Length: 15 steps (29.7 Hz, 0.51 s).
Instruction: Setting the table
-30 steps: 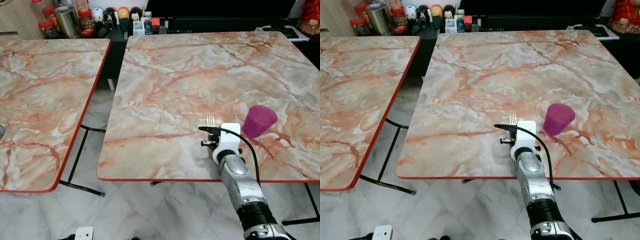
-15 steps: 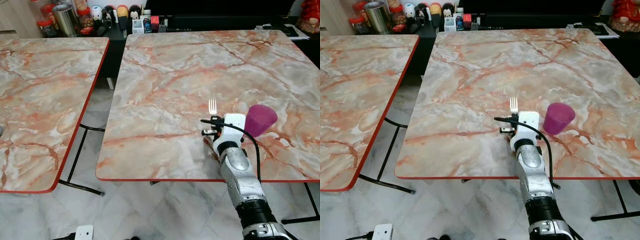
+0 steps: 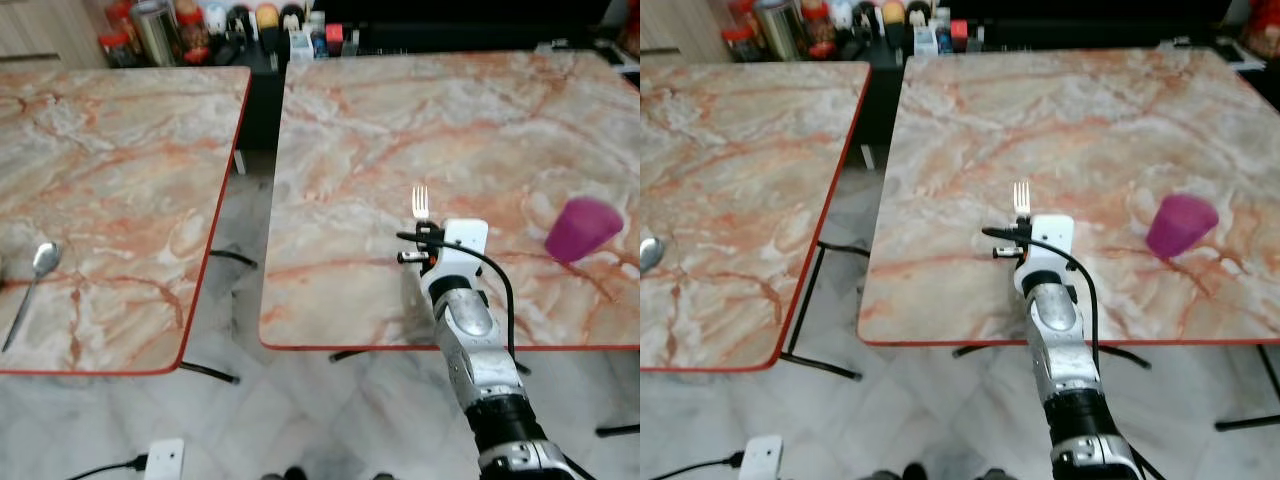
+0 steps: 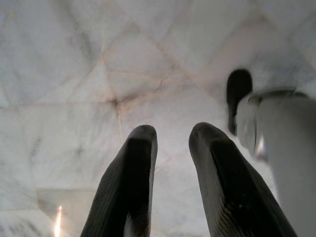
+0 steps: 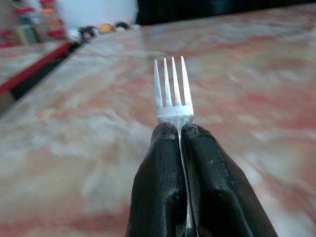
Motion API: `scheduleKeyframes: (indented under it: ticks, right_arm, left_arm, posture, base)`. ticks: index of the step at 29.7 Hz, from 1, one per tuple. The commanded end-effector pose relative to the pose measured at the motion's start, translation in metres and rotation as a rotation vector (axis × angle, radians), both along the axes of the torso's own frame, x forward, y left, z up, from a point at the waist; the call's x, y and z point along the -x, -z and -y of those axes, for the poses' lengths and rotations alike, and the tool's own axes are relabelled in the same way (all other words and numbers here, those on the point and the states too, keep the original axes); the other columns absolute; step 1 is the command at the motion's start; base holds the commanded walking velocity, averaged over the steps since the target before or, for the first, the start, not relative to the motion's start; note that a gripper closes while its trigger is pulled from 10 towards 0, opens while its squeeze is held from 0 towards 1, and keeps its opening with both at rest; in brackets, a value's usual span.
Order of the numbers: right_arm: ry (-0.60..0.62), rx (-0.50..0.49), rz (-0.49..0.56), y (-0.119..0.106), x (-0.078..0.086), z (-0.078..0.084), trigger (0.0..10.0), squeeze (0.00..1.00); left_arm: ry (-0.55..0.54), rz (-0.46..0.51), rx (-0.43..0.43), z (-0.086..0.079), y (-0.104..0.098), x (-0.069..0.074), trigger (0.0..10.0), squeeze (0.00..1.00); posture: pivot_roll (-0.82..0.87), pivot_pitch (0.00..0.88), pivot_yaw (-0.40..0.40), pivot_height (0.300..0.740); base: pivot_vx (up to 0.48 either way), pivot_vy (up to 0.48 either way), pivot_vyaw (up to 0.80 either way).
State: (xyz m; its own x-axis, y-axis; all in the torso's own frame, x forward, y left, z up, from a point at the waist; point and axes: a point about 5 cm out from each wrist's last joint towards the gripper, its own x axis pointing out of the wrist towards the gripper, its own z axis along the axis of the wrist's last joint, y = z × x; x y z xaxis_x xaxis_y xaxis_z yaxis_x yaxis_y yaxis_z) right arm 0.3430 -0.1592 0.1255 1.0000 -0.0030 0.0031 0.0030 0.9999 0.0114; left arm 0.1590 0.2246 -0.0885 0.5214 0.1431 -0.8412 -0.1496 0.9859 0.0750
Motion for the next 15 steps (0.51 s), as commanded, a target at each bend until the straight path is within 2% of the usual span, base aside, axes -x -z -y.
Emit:
scheduleKeyframes:
  ticks: [1, 6, 9, 15]
  right_arm:
    - [-0.010, -0.016, 0.032, -0.007, -0.002, -0.005, 10.0, 0.00]
    - [-0.014, -0.019, 0.032, -0.007, -0.002, -0.007, 10.0, 0.00]
    - [-0.017, -0.019, 0.031, -0.007, -0.002, -0.008, 10.0, 0.00]
    - [-0.018, -0.022, 0.030, -0.006, -0.002, -0.010, 10.0, 0.00]
  left_arm:
    - [-0.024, -0.048, -0.008, -0.013, 0.003, 0.014, 10.0, 0.00]
    - [-0.026, -0.051, -0.012, -0.016, 0.003, 0.016, 10.0, 0.00]
    - [-0.018, -0.053, -0.005, -0.007, 0.005, 0.017, 10.0, 0.00]
    - [-0.010, -0.052, -0.006, -0.005, 0.005, 0.016, 10.0, 0.00]
  posture:
    - [-0.08, 0.134, 0.031, 0.740]
    - [-0.07, 0.133, 0.034, 0.740]
    - [-0.07, 0.132, 0.034, 0.740]
    - [-0.07, 0.116, 0.041, 0.740]
  base:
    - [0.000, 0.480, 0.00]
    - [0.000, 0.480, 0.00]
    - [0.000, 0.480, 0.00]
    - [0.000, 0.480, 0.00]
